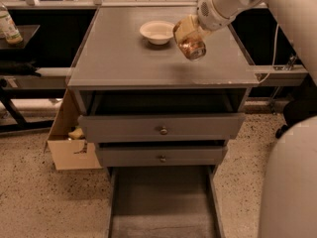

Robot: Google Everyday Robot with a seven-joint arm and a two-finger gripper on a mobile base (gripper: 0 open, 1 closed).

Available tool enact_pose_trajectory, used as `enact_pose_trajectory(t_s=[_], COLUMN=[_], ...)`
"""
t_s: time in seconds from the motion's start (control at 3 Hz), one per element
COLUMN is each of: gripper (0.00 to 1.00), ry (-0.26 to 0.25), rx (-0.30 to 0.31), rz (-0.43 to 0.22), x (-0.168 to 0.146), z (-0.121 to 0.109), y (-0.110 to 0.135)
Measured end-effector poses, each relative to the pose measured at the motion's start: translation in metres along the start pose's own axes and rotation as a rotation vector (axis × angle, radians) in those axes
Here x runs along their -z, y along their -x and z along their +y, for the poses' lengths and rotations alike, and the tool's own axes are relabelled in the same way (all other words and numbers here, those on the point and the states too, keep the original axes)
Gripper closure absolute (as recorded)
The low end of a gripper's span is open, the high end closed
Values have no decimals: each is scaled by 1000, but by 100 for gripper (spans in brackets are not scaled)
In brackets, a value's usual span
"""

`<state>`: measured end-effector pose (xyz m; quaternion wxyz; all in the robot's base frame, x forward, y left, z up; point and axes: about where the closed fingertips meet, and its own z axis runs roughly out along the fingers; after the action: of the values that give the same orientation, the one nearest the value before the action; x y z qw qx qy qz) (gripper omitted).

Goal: Place orange can into bottom drawer

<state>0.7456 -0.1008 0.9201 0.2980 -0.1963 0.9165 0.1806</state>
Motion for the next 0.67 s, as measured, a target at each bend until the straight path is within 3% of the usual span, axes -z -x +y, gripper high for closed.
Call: enact_pose_trajectory(t_s=[0.33,0.67], gripper=[100,100], ry=[18,69], rx=[187,331], rz=[-72,-52], x=[43,54], z=[45,102], y=[-13,-55])
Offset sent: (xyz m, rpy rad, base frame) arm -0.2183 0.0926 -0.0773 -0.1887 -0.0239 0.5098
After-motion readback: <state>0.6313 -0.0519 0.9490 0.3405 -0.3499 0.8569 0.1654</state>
